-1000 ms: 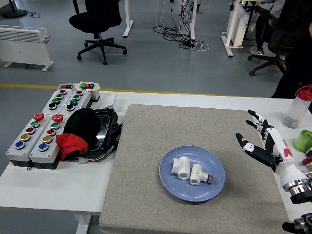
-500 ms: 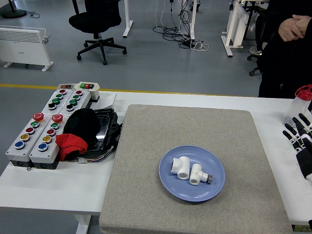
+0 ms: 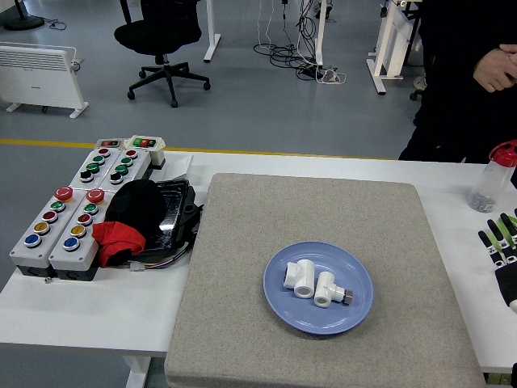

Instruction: Pick pipe place plate twice

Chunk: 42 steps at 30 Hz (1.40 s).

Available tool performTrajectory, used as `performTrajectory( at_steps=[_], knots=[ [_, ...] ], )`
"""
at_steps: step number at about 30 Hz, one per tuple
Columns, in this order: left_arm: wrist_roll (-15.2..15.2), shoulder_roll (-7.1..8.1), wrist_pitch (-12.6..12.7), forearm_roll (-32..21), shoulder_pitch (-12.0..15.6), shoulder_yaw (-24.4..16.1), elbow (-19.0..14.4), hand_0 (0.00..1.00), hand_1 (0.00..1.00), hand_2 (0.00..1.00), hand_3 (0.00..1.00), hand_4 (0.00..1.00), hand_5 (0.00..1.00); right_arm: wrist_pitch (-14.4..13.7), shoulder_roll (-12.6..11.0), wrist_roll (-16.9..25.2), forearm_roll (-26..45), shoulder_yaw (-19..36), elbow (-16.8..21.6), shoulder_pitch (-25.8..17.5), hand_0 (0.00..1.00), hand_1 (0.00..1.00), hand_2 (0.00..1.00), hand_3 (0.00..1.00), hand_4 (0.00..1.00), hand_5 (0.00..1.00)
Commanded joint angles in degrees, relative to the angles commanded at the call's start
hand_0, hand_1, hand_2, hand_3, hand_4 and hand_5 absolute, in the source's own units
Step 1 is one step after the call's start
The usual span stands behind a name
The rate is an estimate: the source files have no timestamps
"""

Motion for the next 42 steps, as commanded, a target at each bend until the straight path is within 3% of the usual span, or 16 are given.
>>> performTrajectory(
  at_steps=[42],
  knots=[
    [0.1,-0.09,0.2,0.6,-0.4,-0.4,0.0,0.712,0.745,0.719,0.652,0.397,0.998,0.3,1.2,2.6,0.4,0.9,-0.2,-0.6,0.792,0.758,0.826,0.79,0.566,0.556]
  ],
)
